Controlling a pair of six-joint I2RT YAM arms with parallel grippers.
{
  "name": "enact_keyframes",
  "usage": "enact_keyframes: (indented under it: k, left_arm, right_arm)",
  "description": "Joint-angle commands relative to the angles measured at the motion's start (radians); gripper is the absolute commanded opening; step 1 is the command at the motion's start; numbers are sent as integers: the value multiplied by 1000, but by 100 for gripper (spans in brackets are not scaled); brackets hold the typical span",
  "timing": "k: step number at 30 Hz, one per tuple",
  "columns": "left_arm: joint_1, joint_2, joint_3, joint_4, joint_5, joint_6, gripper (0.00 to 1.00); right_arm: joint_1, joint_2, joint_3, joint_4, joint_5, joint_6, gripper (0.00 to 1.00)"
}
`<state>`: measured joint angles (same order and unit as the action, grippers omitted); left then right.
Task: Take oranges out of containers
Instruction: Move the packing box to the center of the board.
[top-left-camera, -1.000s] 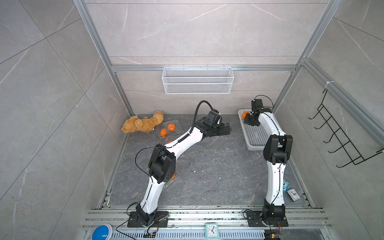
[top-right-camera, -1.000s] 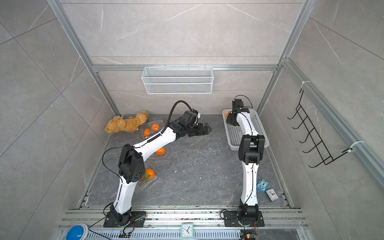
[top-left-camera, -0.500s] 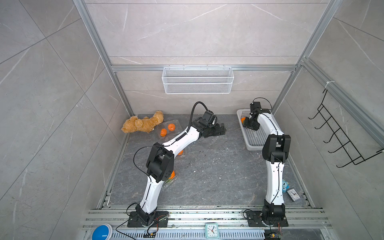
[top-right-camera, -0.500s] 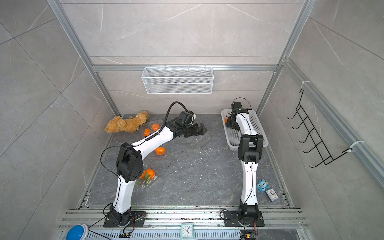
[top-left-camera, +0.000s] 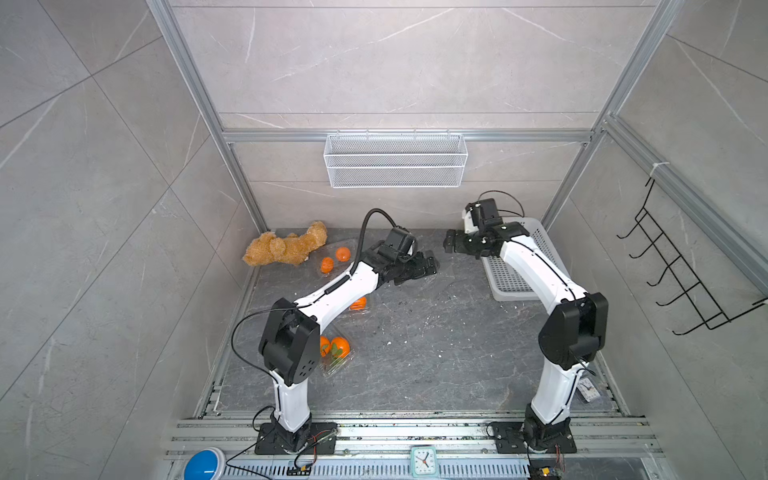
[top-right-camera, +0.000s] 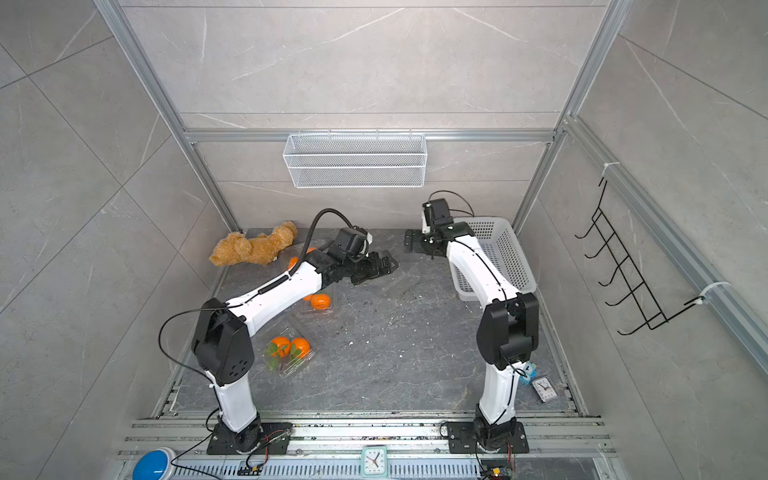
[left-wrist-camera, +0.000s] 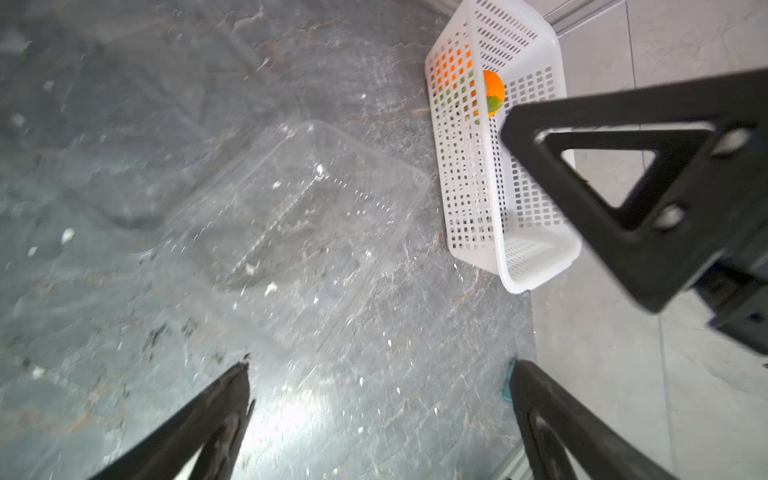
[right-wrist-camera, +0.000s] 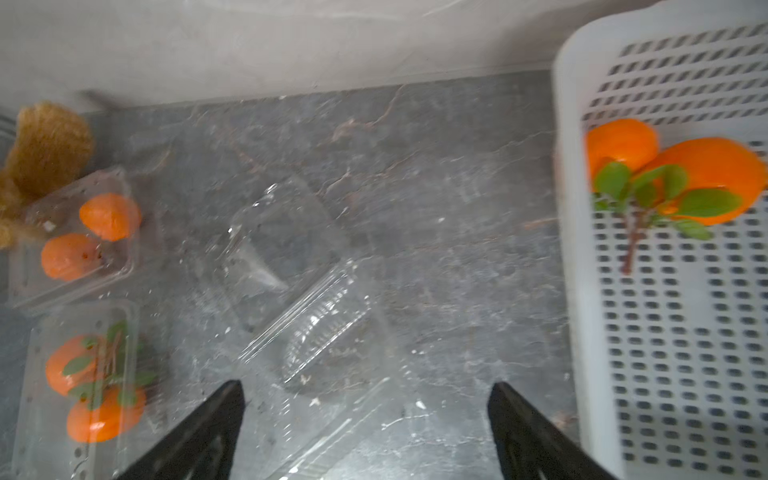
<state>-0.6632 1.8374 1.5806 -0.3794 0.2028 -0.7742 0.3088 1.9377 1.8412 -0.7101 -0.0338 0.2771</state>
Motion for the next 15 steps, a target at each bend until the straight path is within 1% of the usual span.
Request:
enact_keyframes:
  k: [1, 4, 9, 11, 15]
  left_arm:
    - [42, -86, -85, 79, 57, -91, 100]
    - [60, -123, -166, 103, 73, -125, 99]
    - [68, -145, -275, 154, 86, -171, 99]
    - [71, -137, -305, 187, 103, -199, 100]
    - [71, -104, -323, 231, 125, -229, 100]
  right_arm:
    - [19, 124, 96, -99, 9, -49, 84]
    - [35, 204, 174, -168, 36, -76, 74]
    - [46, 289, 219, -203, 83, -110, 57]
    - [46, 313, 224, -210, 91, -117, 50]
    - [50, 315, 185, -199, 83, -112, 41]
